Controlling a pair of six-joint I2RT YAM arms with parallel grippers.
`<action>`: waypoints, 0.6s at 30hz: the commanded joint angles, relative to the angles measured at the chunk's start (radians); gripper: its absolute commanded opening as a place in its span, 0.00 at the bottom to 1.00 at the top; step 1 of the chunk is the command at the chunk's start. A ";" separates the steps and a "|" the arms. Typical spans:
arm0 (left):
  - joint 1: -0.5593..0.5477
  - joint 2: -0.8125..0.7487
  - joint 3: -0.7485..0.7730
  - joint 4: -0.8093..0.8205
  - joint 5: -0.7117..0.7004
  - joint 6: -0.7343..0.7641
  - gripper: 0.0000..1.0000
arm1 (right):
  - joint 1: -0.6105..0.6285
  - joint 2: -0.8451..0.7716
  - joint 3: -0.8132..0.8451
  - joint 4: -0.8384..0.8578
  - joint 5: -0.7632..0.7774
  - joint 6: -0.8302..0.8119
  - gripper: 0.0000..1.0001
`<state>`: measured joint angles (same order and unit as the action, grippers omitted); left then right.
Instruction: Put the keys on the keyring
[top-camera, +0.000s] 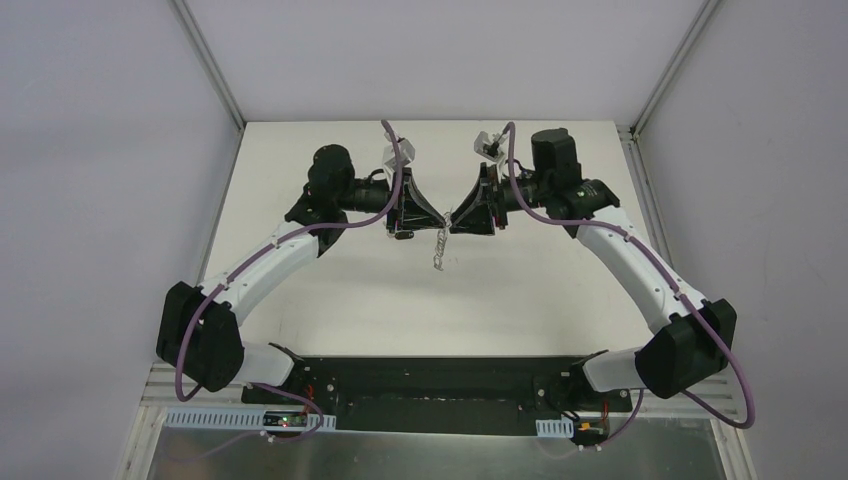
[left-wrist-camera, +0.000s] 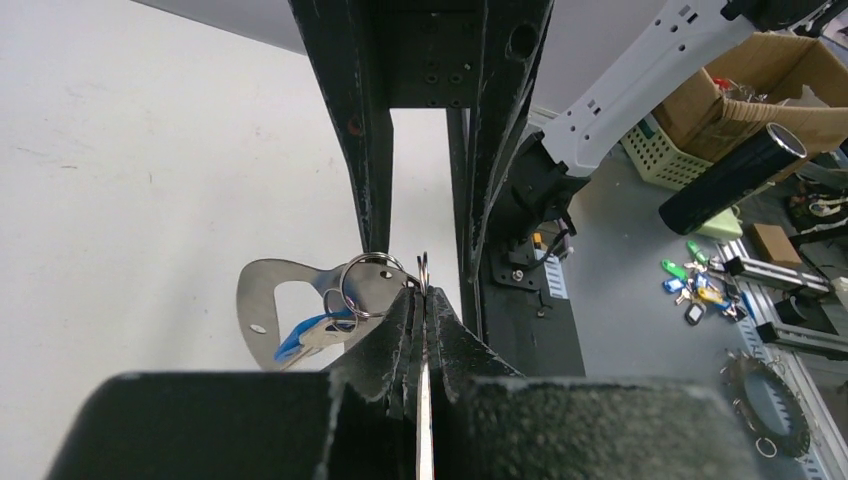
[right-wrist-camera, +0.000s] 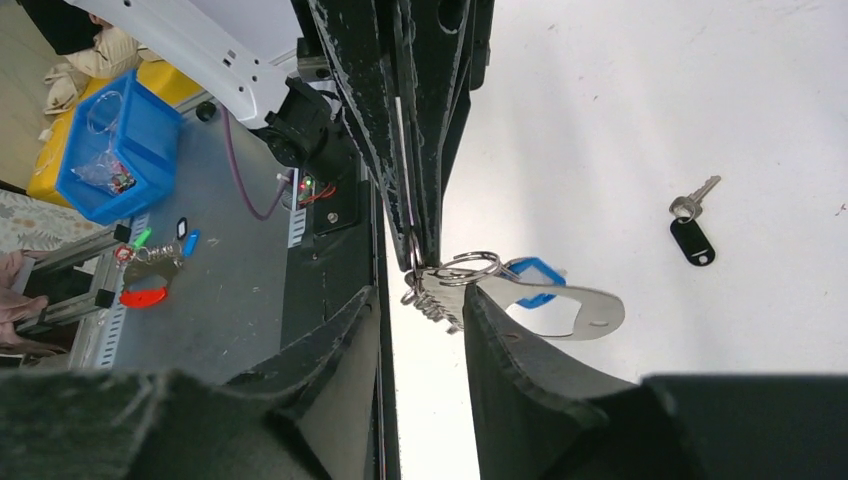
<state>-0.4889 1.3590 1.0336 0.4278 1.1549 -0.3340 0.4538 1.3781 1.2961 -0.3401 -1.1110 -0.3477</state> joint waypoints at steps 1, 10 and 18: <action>0.007 -0.029 -0.015 0.127 0.021 -0.085 0.00 | 0.021 -0.029 0.002 -0.019 0.045 -0.062 0.36; 0.007 -0.029 -0.033 0.123 0.011 -0.085 0.00 | 0.037 -0.014 0.022 -0.014 0.028 -0.047 0.20; 0.006 -0.019 -0.035 0.120 0.004 -0.086 0.00 | 0.050 -0.006 0.028 -0.013 0.011 -0.043 0.03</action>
<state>-0.4892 1.3590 0.9981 0.4892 1.1549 -0.4088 0.4889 1.3785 1.2953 -0.3569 -1.0691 -0.3782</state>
